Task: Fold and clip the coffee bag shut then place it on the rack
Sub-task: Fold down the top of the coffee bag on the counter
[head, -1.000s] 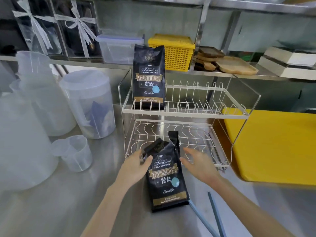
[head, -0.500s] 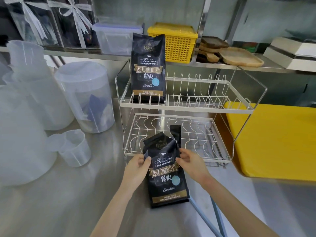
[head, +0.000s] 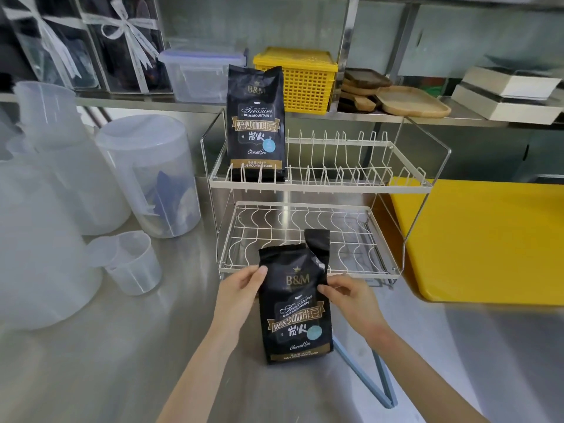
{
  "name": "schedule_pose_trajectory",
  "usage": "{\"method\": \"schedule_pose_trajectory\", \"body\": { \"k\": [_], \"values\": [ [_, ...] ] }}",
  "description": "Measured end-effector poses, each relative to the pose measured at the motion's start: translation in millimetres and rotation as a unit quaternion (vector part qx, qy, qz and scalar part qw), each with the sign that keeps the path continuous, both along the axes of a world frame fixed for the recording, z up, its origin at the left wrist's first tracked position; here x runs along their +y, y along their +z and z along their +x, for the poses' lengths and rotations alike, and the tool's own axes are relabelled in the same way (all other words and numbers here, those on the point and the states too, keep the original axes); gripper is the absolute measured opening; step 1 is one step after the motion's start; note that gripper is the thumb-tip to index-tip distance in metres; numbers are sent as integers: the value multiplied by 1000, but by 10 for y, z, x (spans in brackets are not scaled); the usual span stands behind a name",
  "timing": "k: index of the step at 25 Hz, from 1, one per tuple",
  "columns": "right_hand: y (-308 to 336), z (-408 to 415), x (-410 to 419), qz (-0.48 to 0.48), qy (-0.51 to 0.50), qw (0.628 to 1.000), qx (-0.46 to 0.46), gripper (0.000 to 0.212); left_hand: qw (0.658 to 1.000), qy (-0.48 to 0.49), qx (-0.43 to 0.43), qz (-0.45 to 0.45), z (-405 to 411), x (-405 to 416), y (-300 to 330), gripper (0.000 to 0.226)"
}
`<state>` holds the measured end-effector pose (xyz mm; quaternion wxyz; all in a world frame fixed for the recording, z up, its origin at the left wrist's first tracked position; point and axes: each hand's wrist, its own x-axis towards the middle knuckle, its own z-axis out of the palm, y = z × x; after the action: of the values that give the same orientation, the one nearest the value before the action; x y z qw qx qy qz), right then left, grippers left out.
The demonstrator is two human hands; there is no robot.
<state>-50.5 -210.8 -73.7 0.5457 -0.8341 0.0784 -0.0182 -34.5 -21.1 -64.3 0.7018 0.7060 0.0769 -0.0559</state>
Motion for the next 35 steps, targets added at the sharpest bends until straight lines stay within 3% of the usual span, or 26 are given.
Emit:
{"method": "schedule_pose_trajectory", "body": {
  "k": [5,9,11,13,15,17,20,23,26,28,32,35],
  "values": [
    [13,-148,-50,36,0,999,-16,7,988,94,-92,80,-46,-17,38,14],
    [27,-201,-48,27,20,999,13,6,991,82,-96,50,-65,12,59,11],
    [120,-193,-114,-1,-2,1000,0,24,993,53,-95,42,-98,39,42,10],
    [344,-144,-181,-27,-35,996,-81,42,994,29,-98,47,-118,42,26,13],
    [625,-72,-138,-96,18,983,-155,47,993,12,-111,49,-141,-7,27,13],
    [787,9,8,-237,101,948,-187,47,990,-2,-135,39,-177,-68,33,18],
    [801,89,173,-358,161,907,-151,37,984,-11,-170,49,-220,-70,8,26],
    [783,78,176,-329,174,919,-128,23,981,-37,-173,73,-192,22,-39,23],
    [808,61,151,-305,182,925,-136,20,976,-165,-102,95,-132,5,-86,52],
    [812,30,131,-295,180,930,-130,20,969,-215,-54,109,-113,-93,-124,50],
    [848,-67,120,-249,162,939,-173,18,989,-134,-31,55,-104,-195,-193,16],
    [896,-46,140,-253,183,934,-171,18,993,-113,-11,12,-101,-179,-209,12]
  ]
}}
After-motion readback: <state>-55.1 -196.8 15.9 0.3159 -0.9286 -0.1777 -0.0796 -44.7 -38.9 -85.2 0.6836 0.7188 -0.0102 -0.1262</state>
